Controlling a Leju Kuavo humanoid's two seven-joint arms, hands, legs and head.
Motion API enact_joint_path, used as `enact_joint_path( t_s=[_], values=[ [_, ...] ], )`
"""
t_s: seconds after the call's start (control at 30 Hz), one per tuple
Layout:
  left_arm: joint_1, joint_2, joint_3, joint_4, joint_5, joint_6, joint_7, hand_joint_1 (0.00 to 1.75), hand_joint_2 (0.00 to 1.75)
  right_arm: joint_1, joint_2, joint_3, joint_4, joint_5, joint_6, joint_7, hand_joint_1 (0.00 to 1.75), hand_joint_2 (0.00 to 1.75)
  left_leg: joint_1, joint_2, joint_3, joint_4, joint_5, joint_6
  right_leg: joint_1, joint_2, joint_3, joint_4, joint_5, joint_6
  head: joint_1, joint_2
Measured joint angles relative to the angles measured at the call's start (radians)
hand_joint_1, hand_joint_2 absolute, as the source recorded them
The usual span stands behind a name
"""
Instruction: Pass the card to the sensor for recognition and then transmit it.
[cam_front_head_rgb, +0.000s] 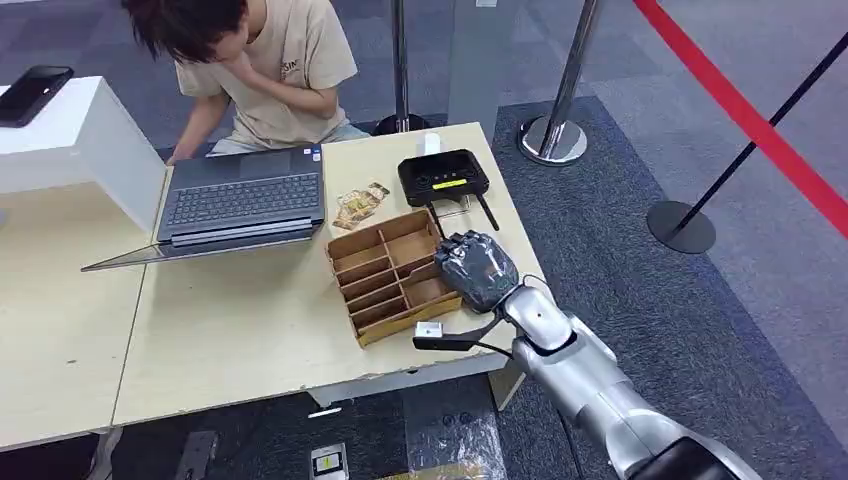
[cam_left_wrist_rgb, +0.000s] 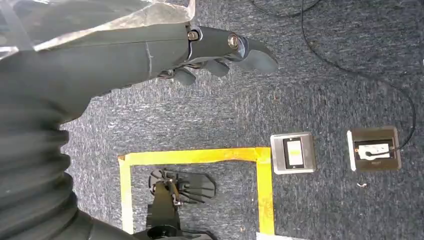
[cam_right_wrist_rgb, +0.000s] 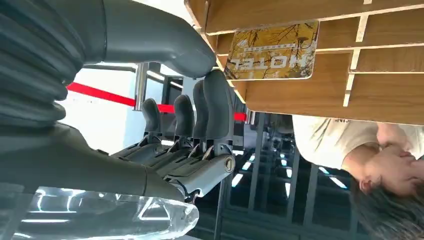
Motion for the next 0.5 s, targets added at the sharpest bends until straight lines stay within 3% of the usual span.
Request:
enact_joint_path(
  t_s=[0.5],
  values=[
    [0.000, 0.000, 0.000, 0.000, 0.000, 0.000, 0.000, 0.00, 1.75, 0.000, 0.000, 0.000, 0.000, 0.000, 0.000, 0.000, 1.13, 1.75, 0.000, 0.000, 0.000, 0.000, 0.000, 0.000, 0.000, 0.000, 0.000, 0.000, 0.000, 0.000, 0.000, 0.000]
  ],
)
